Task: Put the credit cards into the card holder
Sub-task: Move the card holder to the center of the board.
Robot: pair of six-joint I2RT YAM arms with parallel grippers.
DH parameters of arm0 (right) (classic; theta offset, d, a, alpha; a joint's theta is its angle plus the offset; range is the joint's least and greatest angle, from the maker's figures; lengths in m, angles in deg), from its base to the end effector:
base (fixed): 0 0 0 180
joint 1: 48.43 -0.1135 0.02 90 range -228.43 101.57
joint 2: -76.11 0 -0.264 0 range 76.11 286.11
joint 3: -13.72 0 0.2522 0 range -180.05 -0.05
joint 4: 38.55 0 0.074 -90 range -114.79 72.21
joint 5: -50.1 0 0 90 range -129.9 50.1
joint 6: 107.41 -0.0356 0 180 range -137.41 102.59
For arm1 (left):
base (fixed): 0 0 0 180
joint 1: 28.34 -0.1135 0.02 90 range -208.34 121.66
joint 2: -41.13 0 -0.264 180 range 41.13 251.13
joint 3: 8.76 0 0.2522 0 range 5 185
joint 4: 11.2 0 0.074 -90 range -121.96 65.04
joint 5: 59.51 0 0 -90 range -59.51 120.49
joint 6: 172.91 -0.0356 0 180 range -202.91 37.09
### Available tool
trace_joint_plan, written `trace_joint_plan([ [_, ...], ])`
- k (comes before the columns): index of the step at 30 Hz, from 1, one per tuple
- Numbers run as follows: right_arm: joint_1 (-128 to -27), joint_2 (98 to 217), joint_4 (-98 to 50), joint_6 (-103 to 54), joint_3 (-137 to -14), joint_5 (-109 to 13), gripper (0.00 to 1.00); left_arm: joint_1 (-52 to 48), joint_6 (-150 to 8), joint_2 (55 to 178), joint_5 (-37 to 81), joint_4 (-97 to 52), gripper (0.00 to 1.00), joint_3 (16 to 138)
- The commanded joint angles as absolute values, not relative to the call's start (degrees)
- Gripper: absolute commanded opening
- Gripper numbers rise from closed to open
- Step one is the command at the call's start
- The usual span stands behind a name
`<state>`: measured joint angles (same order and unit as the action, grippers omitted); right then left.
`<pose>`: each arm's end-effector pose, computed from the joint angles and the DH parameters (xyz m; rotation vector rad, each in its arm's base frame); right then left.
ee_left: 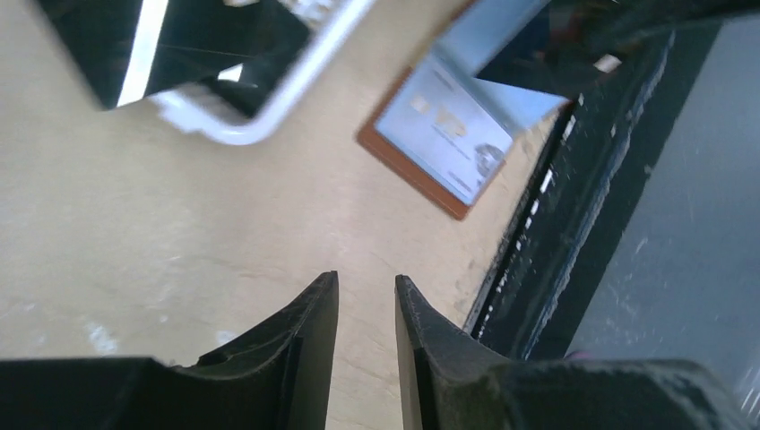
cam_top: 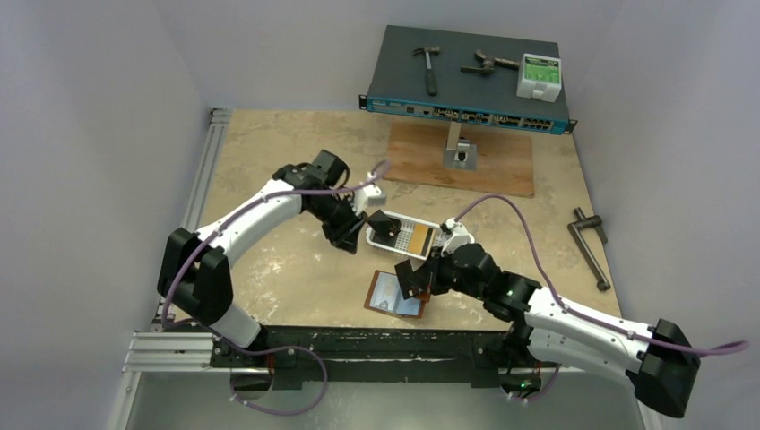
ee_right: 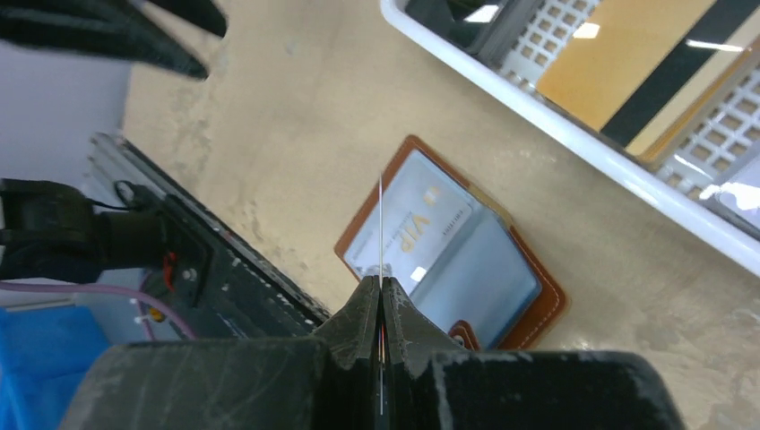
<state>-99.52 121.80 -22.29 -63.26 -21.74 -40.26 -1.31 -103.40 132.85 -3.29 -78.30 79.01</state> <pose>0.1141 0.1417 0.2087 -0.1051 2.2033 1.0266 0.2700 -0.1600 0.2620 1.2245 2.4387 -0.8521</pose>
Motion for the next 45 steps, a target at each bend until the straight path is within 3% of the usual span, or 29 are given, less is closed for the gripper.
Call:
trace_joint_plan([
  [1,-104.6,125.6,-14.3,-65.2,-26.3,-29.9,0.0,5.8,-114.9,129.0,-0.1,-79.7,0.29,73.8],
  [10,-107.0,124.3,-1.2,-69.8,-28.7,-25.1,0.0,18.7,-123.2,132.4,2.6,-74.2,0.29,70.7],
  [19,-107.0,125.8,5.7,-73.1,-29.3,-25.0,0.0,24.6,-132.7,138.8,7.4,-70.7,0.3,72.3],
  [32,-107.0,121.6,7.2,-74.4,-27.8,-27.3,0.0,27.2,-131.3,142.4,9.6,-68.3,0.29,71.6],
  [39,-107.0,125.4,0.8,-73.4,-26.1,-28.3,0.0,24.9,-118.0,140.2,7.3,-73.1,0.31,73.7],
  [42,-107.0,127.4,-0.9,-73.4,-25.2,-29.3,0.0,21.7,-111.8,140.3,2.6,-77.6,0.47,76.7],
  [43,-107.0,127.7,-1.4,-73.5,-24.8,-29.3,0.0,20.2,-109.6,140.3,0.4,-78.1,0.56,77.2],
  [45,-107.0,127.6,-2.3,-73.8,-24.2,-29.2,0.0,16.7,-104.9,140.8,-4.7,-78.5,0.86,78.1],
])
